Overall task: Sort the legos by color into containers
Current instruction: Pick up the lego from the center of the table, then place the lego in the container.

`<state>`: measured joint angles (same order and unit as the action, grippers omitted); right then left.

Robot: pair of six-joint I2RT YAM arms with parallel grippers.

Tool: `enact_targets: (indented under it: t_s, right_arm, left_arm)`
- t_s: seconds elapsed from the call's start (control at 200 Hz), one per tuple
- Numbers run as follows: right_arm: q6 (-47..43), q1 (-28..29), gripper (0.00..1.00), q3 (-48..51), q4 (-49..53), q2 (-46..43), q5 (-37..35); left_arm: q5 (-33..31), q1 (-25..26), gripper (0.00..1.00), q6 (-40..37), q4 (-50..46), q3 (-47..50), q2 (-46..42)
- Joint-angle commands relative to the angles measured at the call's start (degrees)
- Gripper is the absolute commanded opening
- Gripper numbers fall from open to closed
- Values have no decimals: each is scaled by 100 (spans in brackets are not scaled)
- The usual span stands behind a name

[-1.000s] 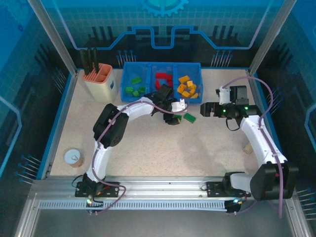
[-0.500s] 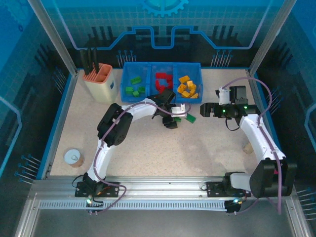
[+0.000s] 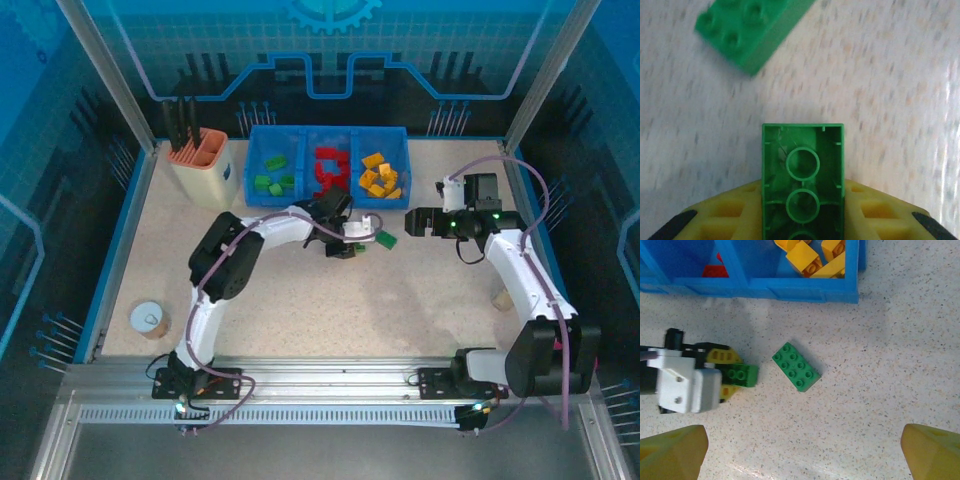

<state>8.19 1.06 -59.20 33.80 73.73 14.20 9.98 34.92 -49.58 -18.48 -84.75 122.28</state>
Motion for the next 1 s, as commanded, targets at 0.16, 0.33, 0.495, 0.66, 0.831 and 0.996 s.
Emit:
enact_targets:
  t_s: [0.16,0.33,0.495,0.66,0.831,0.996]
  right_arm:
    - [122,-59,100,-150,-161,203,184]
    - [115,7,100,-293,-182,381,294]
    - [114,130,100,-442,-94,475,221]
    - [122,198,100,-537,-12,520,128]
    - [65,263,100,-676,96,598,151]
    - [73,336,100,-761,129,719,179]
  left_arm:
    - [-537,-1176,28,1205,781,107,-1643]
    - [-1742,-1757,26,2426,999,-466,-1554]
    - [-2656,-2012,29,3788,-816,-2317,-477]
    - [-2943,-2142,31,4679,-1752,-3471,449]
    - [-2822,-2251,30,5028,-2173,-4205,1177]
    - [-2635,-2343,30,5303,-2260,-4426,1579]
